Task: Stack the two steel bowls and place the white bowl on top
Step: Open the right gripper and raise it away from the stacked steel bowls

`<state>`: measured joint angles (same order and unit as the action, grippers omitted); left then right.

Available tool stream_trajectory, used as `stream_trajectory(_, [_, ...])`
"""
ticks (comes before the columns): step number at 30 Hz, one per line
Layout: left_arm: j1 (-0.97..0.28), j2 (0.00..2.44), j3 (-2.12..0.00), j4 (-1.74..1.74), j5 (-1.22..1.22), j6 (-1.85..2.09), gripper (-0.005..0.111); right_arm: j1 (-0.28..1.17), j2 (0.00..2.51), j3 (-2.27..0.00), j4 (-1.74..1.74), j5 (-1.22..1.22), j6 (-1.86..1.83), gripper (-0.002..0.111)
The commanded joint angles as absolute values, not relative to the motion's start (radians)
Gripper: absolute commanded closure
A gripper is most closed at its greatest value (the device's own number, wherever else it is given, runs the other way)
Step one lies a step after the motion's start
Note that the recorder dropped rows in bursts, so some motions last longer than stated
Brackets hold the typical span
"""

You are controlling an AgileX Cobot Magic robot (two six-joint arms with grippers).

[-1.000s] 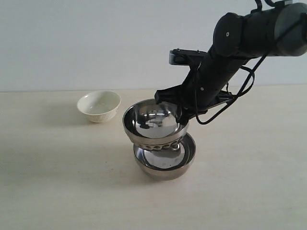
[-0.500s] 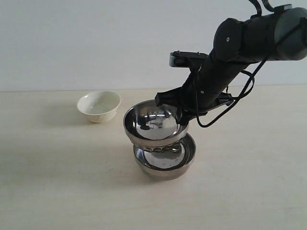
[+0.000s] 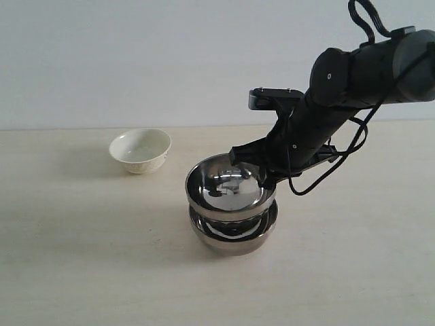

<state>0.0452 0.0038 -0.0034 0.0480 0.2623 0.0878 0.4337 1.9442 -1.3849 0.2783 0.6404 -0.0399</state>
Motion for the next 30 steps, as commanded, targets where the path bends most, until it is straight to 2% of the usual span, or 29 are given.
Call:
stream_trajectory(1, [0.048, 0.0, 0.0, 0.041, 0.256, 0.078, 0.103, 0.428, 1.929, -1.377, 0.284, 0.622, -0.047, 0.108])
stream_trajectory(7, [0.048, 0.0, 0.0, 0.041, 0.256, 0.078, 0.103, 0.428, 1.929, -1.327, 0.29, 0.546, -0.04, 0.108])
stream_trajectory(20, [0.048, 0.0, 0.0, 0.041, 0.256, 0.078, 0.103, 0.428, 1.929, -1.327, 0.309, 0.571, -0.013, 0.107])
stream_trajectory(22, [0.048, 0.0, 0.0, 0.041, 0.256, 0.078, 0.103, 0.428, 1.929, -1.327, 0.309, 0.576, -0.01, 0.098])
stream_trajectory(27, [0.048, 0.0, 0.0, 0.041, 0.256, 0.078, 0.103, 0.428, 1.929, -1.327, 0.309, 0.583, -0.011, 0.063])
stream_trajectory(28, [0.048, 0.0, 0.0, 0.041, 0.256, 0.078, 0.103, 0.428, 1.929, -1.327, 0.309, 0.586, -0.015, 0.059])
stream_trajectory(30, [0.048, 0.0, 0.0, 0.041, 0.256, 0.078, 0.103, 0.428, 1.929, -1.327, 0.309, 0.594, -0.028, 0.06])
